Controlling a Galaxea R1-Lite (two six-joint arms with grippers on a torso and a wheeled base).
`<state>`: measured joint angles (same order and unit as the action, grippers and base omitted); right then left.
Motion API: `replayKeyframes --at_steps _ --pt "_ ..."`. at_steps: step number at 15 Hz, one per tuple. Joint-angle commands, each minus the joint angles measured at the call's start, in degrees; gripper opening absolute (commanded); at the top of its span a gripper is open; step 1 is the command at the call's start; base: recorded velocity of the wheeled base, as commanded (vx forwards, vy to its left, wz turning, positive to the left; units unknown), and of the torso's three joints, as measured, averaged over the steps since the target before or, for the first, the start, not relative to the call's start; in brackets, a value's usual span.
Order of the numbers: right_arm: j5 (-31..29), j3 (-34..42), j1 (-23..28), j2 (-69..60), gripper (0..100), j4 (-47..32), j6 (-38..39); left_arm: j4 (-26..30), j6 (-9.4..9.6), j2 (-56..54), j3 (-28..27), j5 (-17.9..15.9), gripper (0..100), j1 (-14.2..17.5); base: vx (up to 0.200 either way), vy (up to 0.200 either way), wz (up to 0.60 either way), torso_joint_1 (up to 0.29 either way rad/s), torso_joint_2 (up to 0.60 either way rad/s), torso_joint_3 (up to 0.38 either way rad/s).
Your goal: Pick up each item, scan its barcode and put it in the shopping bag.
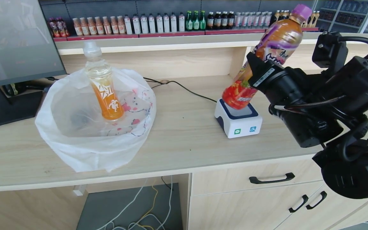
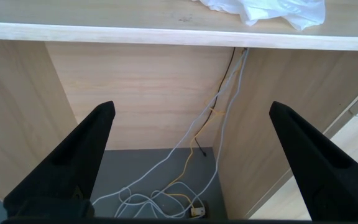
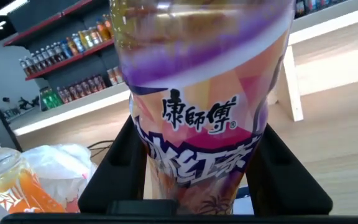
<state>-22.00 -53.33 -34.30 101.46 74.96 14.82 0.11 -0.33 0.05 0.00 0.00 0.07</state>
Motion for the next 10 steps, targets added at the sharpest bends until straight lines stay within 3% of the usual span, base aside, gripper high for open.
replayKeyframes --at_steps 1,5,10 --pt "0.0 -4.2 -0.1 0.8 0 -2.9 7.3 0.0 -0.02 0.0 0.0 0.1 100 0.0 0.000 0.000 0.00 0.000 0.00 0.000" --pt "-0.3 -5.8 0.5 0.9 0 -5.2 22.0 0.0 -0.11 0.0 0.0 0.0 100 0.0 0.000 0.000 0.00 0.000 0.00 0.000" --pt "-2.4 -4.4 2.4 2.6 0 -5.1 33.9 0.0 -0.02 0.0 0.0 0.1 100 0.0 0.000 0.000 0.00 0.000 0.00 0.000"
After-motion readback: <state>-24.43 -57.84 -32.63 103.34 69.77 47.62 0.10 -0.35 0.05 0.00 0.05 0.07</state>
